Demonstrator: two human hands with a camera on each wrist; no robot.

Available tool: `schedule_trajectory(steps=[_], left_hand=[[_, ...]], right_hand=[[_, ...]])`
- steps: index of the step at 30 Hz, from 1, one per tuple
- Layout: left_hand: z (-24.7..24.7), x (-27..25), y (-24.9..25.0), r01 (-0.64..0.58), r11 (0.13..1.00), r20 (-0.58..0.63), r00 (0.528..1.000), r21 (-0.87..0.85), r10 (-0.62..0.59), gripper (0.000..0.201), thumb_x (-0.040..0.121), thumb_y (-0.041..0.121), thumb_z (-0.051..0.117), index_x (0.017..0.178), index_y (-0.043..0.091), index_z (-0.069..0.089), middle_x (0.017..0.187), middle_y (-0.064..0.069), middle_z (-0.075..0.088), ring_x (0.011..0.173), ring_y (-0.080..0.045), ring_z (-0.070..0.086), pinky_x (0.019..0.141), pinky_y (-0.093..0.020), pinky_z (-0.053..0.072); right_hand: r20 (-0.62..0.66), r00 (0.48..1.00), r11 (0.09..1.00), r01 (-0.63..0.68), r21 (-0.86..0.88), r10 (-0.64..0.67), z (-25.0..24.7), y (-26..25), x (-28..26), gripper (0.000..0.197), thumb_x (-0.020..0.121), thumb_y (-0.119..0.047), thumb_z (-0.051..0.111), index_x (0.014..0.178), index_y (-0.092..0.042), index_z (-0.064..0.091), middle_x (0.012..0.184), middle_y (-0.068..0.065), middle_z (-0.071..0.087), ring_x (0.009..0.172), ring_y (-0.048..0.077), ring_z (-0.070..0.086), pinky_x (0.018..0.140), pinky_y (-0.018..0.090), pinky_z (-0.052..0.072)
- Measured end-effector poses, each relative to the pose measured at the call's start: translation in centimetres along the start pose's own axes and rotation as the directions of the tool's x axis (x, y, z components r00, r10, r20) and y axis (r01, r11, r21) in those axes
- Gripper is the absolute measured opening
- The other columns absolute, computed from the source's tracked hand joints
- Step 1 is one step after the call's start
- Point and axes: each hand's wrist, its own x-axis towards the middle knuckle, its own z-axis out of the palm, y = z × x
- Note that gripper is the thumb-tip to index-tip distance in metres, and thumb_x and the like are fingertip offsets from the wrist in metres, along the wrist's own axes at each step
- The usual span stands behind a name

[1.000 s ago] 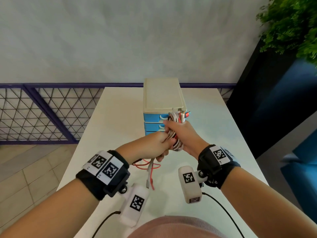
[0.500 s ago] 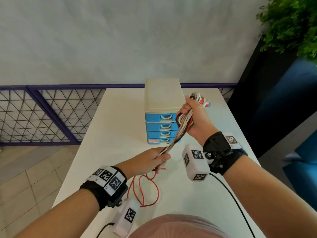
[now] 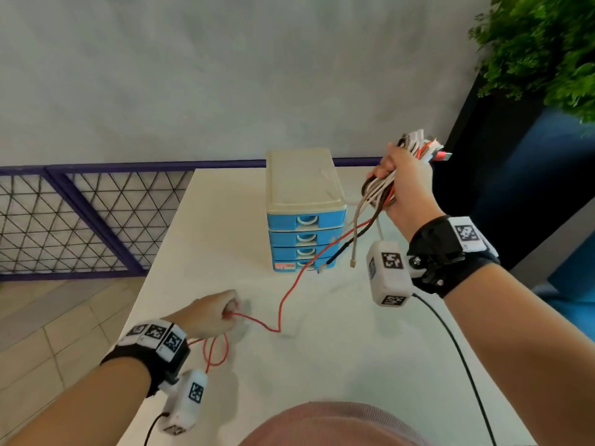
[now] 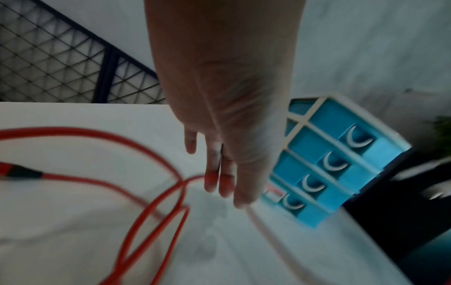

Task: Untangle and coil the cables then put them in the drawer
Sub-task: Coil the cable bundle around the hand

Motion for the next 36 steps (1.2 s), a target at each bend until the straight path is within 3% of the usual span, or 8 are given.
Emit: schedule_trajectory(steps=[5, 8, 10, 13, 23, 27, 33, 36], left_hand=[[-3.8, 1.3, 7.5, -0.199, 0.969, -0.161, 0.971, -0.144, 0.176, 0.053, 0.09, 0.021, 0.053, 0.14, 0.016, 0.035, 0.137, -0.001, 0.043, 0.132, -0.012, 0.038, 0.104, -0.019, 0.027], [-5.3, 1.5, 12.2, -0.347, 0.858, -0.331, 0.917, -0.379, 0.224, 0.065, 0.09, 0.061, 0.04, 0.143, 0.024, 0.034, 0.149, 0.006, 0.037, 0.137, -0.006, 0.034, 0.115, -0.033, 0.027], [-5.6, 1.3, 14.9, -0.41, 0.791, -0.317, 0.904, -0.454, 0.287, 0.071, 0.083, 0.071, 0.04, 0.139, 0.028, 0.036, 0.144, 0.011, 0.044, 0.133, -0.002, 0.039, 0.112, -0.033, 0.033], [-5.1, 0.8, 17.5, -0.403, 0.827, -0.307, 0.905, -0.392, 0.295, 0.058, 0.088, 0.05, 0.055, 0.133, 0.021, 0.036, 0.125, 0.011, 0.055, 0.111, 0.002, 0.054, 0.093, -0.017, 0.044], [-4.9, 0.6, 18.5, -0.257, 0.932, -0.19, 0.958, -0.256, 0.213, 0.042, 0.086, 0.036, 0.055, 0.123, 0.023, 0.04, 0.092, 0.006, 0.063, 0.083, -0.013, 0.062, 0.07, -0.028, 0.05], [-3.5, 0.9, 18.0, -0.268, 0.947, -0.056, 0.963, -0.175, 0.262, 0.029, 0.089, 0.042, 0.054, 0.085, 0.014, 0.054, 0.073, -0.005, 0.055, 0.064, -0.017, 0.05, 0.063, -0.031, 0.042], [-3.8, 1.1, 15.4, -0.306, 0.886, 0.034, 0.941, -0.349, 0.338, 0.027, 0.094, 0.04, 0.05, 0.092, 0.02, 0.069, 0.099, 0.004, 0.07, 0.096, -0.011, 0.061, 0.083, -0.022, 0.044], [-3.9, 0.6, 14.3, -0.286, 0.778, 0.083, 0.914, -0.559, 0.396, 0.023, 0.098, 0.031, 0.046, 0.083, 0.018, 0.058, 0.077, 0.003, 0.065, 0.082, -0.011, 0.067, 0.071, -0.018, 0.044]], right_hand=[[0.039, 0.999, 0.937, 0.035, -0.347, -0.023, 0.9, 3.6, -1.2, 0.026, 0.094, -0.017, 0.056, 0.07, -0.017, 0.046, 0.049, -0.003, 0.043, 0.04, 0.011, 0.048, 0.049, 0.026, 0.046], [0.087, 0.995, 0.918, 0.083, -0.388, -0.053, 1.2, 5.4, -2.1, 0.02, 0.093, -0.013, 0.057, 0.076, -0.013, 0.046, 0.049, -0.003, 0.043, 0.04, 0.012, 0.048, 0.044, 0.023, 0.046], [0.084, 0.995, 0.894, 0.082, -0.44, -0.049, 1.5, 6.2, -2.7, 0.015, 0.092, -0.014, 0.058, 0.082, -0.01, 0.048, 0.046, -0.004, 0.046, 0.038, 0.011, 0.05, 0.042, 0.022, 0.045], [0.052, 0.998, 0.897, 0.054, -0.44, -0.034, 1.5, 6.8, -3.0, 0.013, 0.089, -0.015, 0.061, 0.086, -0.008, 0.051, 0.043, -0.004, 0.052, 0.04, 0.012, 0.055, 0.045, 0.025, 0.049], [-0.042, 0.999, 0.905, 0.013, -0.425, -0.034, 0.5, 7.7, -3.3, 0.014, 0.091, -0.022, 0.059, 0.09, -0.009, 0.053, 0.049, -0.001, 0.061, 0.046, 0.016, 0.064, 0.051, 0.03, 0.052], [-0.038, 0.999, 0.935, 0.017, -0.354, -0.033, 0.6, 7.1, -3.2, 0.013, 0.093, -0.019, 0.058, 0.088, -0.009, 0.052, 0.052, 0.004, 0.058, 0.045, 0.015, 0.061, 0.045, 0.025, 0.05], [-0.038, 0.999, 0.974, -0.039, -0.224, 0.031, -0.2, 6.4, -2.2, 0.019, 0.092, -0.015, 0.058, 0.076, -0.01, 0.049, 0.048, -0.001, 0.052, 0.046, 0.015, 0.06, 0.059, 0.034, 0.054], [-0.039, 0.994, 0.986, -0.107, -0.125, 0.103, -0.8, 6.0, -1.7, 0.027, 0.092, -0.015, 0.058, 0.068, -0.014, 0.047, 0.049, -0.001, 0.049, 0.045, 0.014, 0.056, 0.059, 0.032, 0.053]])
